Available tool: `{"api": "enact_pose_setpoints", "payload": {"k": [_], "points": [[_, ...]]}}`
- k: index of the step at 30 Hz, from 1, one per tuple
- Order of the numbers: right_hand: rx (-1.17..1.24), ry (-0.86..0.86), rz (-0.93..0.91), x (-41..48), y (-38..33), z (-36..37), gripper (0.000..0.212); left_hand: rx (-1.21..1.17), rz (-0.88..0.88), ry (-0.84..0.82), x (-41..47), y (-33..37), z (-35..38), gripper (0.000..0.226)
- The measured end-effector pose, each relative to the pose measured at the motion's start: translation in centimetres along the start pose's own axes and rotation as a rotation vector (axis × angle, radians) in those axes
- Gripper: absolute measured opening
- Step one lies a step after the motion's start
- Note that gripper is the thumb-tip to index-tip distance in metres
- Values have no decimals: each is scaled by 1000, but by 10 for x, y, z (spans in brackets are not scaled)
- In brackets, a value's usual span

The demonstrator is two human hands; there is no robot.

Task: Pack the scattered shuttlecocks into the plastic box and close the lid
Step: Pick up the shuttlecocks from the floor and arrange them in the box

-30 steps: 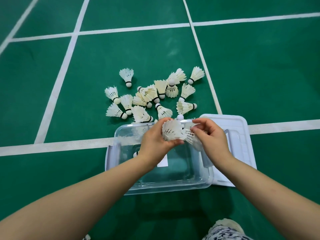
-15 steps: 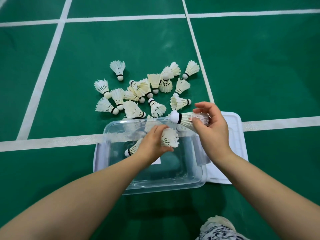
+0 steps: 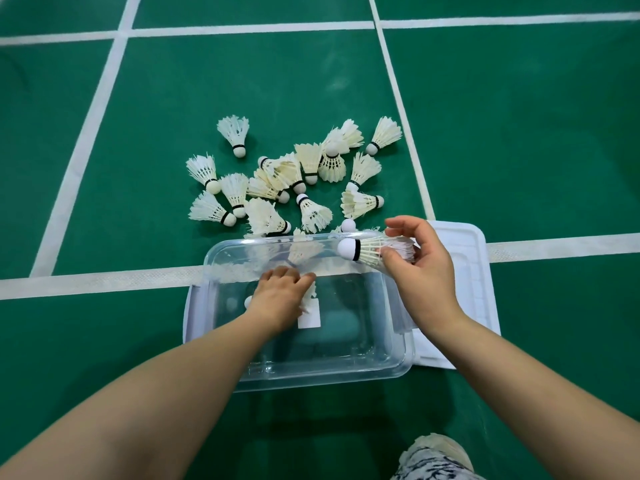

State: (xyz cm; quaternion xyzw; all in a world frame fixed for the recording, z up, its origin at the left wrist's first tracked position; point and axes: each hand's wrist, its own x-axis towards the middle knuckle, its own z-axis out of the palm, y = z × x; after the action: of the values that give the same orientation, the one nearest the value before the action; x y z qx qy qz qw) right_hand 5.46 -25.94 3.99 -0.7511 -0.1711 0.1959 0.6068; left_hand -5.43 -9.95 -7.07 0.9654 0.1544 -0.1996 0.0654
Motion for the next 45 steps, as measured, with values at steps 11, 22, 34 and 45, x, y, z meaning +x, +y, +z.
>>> {"api": "enact_pose_setpoints", "payload": {"k": [11, 22, 34, 45], "points": [[-46, -42, 6, -2, 2, 2, 42, 0, -71, 60, -11, 2, -1, 87], [-92, -8, -54, -10, -1, 8, 39, -571, 369, 525, -29, 33, -75, 82], [-100, -62, -89, -18, -3, 7, 44, -561, 345, 433, -30, 70, -104, 50], [-31, 73, -27, -5, 5, -13, 24, -687, 97, 305, -19, 43, -87, 67]]}}
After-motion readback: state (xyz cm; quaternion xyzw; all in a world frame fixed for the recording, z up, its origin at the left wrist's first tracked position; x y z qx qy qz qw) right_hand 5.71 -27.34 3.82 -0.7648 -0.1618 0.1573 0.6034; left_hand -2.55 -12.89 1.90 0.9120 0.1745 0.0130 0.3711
